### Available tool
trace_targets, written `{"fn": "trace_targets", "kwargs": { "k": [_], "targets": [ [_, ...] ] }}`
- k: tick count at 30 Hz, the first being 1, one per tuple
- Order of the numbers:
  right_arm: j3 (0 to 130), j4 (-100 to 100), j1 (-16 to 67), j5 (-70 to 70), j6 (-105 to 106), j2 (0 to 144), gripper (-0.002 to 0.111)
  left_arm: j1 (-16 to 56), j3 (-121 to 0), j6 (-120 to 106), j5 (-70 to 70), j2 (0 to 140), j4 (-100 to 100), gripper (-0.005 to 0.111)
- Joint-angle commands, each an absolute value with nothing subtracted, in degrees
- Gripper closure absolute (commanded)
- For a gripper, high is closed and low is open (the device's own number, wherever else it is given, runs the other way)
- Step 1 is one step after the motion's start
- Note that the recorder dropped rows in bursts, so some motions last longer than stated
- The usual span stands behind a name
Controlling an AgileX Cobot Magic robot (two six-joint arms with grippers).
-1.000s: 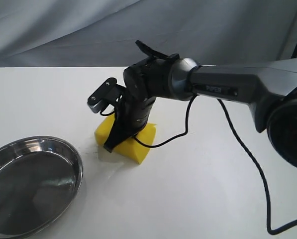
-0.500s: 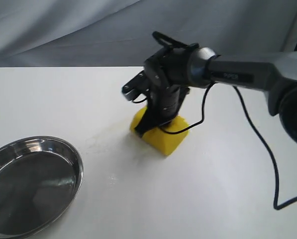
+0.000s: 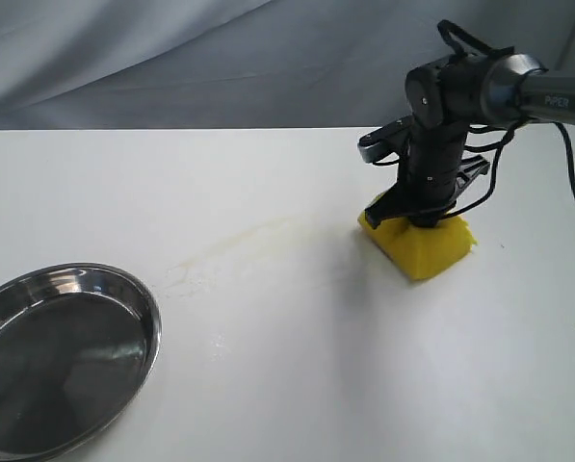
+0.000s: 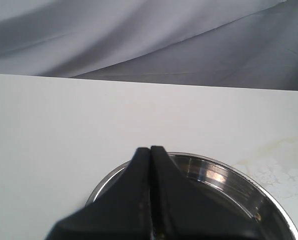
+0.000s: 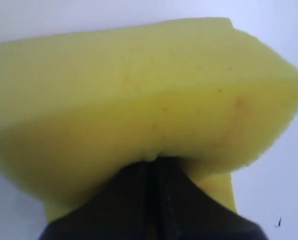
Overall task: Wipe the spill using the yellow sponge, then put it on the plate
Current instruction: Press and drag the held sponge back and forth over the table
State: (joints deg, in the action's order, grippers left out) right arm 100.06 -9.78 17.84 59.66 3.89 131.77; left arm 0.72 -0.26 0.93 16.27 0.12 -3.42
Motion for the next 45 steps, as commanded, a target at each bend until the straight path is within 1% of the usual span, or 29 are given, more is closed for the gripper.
{"fn": "trace_targets", "kwargs": {
  "k": [1,4,8,11,16,18,20,25,30,33,39,45],
  "targets": [
    [98.7,-1.2,21.3,59.5,8.4,133.6,0.108,0.9,0.0,1.2,15.9,0.0,-3.4,0.107],
    [98.7,1.5,26.5,55.1,11.8,133.6,0.108,0.9,0.0,1.2,15.9,0.0,-3.4,0.107],
    [98.7,1.6,34.5,48.8,19.0,133.6,0.108,0.9,0.0,1.2,15.9,0.0,-3.4,0.107],
    [98.8,0.5,39.7,44.1,20.3,133.6,0.108,0.9,0.0,1.2,15.9,0.0,-3.4,0.107],
    [98.8,0.0,44.5,36.0,20.3,133.6,0.108,0.9,0.0,1.2,15.9,0.0,-3.4,0.107],
    [98.8,0.0,44.7,33.9,20.2,133.6,0.108,0.9,0.0,1.2,15.9,0.0,-3.4,0.107],
    [100.3,0.4,44.6,35.8,20.2,134.2,0.108,0.9,0.0,1.2,15.9,0.0,-3.4,0.107],
    [110.4,3.1,45.2,46.7,25.2,138.3,0.108,0.9,0.0,1.2,15.9,0.0,-3.4,0.107],
    [121.2,3.1,45.8,51.3,23.8,143.7,0.108,0.9,0.0,1.2,15.9,0.0,-3.4,0.107],
    [125.9,-1.0,44.8,54.4,21.1,146.9,0.108,0.9,0.0,1.2,15.9,0.0,-3.4,0.107],
    [127.4,-16.2,41.4,60.5,8.9,149.7,0.108,0.9,0.0,1.2,15.9,0.0,-3.4,0.107],
    [127.4,-18.9,35.1,66.6,6.2,149.7,0.108,0.9,0.0,1.2,15.9,0.0,-3.4,0.107]
  ]
}}
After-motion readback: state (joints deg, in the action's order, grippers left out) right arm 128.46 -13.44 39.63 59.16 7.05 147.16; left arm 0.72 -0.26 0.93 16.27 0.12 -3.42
